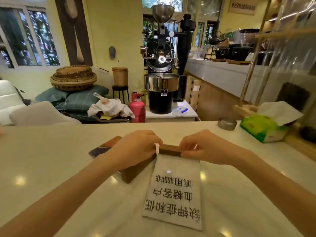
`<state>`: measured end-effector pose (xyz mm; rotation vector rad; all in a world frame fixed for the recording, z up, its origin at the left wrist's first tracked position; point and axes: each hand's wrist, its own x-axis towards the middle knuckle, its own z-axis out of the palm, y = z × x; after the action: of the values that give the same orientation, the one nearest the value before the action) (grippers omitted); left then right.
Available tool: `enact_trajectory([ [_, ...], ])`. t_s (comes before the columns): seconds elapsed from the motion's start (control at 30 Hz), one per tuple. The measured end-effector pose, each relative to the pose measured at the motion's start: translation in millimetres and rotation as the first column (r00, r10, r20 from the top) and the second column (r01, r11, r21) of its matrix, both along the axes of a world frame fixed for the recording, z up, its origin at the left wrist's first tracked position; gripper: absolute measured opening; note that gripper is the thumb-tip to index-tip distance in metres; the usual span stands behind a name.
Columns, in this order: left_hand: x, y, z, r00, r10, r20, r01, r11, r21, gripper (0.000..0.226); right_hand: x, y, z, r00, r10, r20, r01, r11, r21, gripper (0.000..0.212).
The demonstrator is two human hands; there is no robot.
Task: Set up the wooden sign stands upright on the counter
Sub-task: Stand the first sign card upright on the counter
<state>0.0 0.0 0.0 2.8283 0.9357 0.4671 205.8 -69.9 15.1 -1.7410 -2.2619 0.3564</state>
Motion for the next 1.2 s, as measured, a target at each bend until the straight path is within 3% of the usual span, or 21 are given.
enact_trajectory([
  [0.37, -8, -12, -62, 0.993, -0.110, -0.046, 0.106, 0.991, -0.086, 0.037, 21, -34, -72, 0.997, -0.048, 0.054, 0.049, 0.998, -0.026, 0.031],
  [0.47, -8, -14, -71, 0.987, -0.114, -0.109, 0.111, 0.993, -0.031, 0.040, 23, -38, -81, 0.997, -0.031, 0.066, 0.033, 0.999, -0.035, 0.039],
  [0.57, -7, -12, -76, 0.988, -0.142, -0.066, 0.147, 0.986, 0.076, 0.037, 23, -43, -85, 0.998, -0.023, 0.052, 0.024, 0.999, -0.027, 0.046],
  [0.73, -5, -14, -78, 0.983, -0.176, -0.058, 0.183, 0.971, 0.152, 0.035, 20, -50, -96, 0.998, -0.005, 0.055, -0.002, 0.993, 0.120, 0.035],
  [0.9, -7, -11, -84, 0.990, -0.143, 0.016, 0.142, 0.988, 0.064, 0.035, 31, -53, -109, 0.999, -0.012, 0.039, 0.004, 0.981, 0.194, 0.032],
  [1.03, -6, -7, -79, 0.989, -0.136, 0.065, 0.140, 0.988, -0.061, 0.032, 40, -54, -115, 0.999, -0.012, -0.040, 0.023, 0.959, 0.282, 0.030],
  [1.2, -1, -2, -65, 0.972, -0.064, 0.227, 0.108, 0.976, -0.187, 0.033, 53, -48, -110, 0.944, -0.030, -0.329, 0.143, 0.935, 0.326, 0.036],
])
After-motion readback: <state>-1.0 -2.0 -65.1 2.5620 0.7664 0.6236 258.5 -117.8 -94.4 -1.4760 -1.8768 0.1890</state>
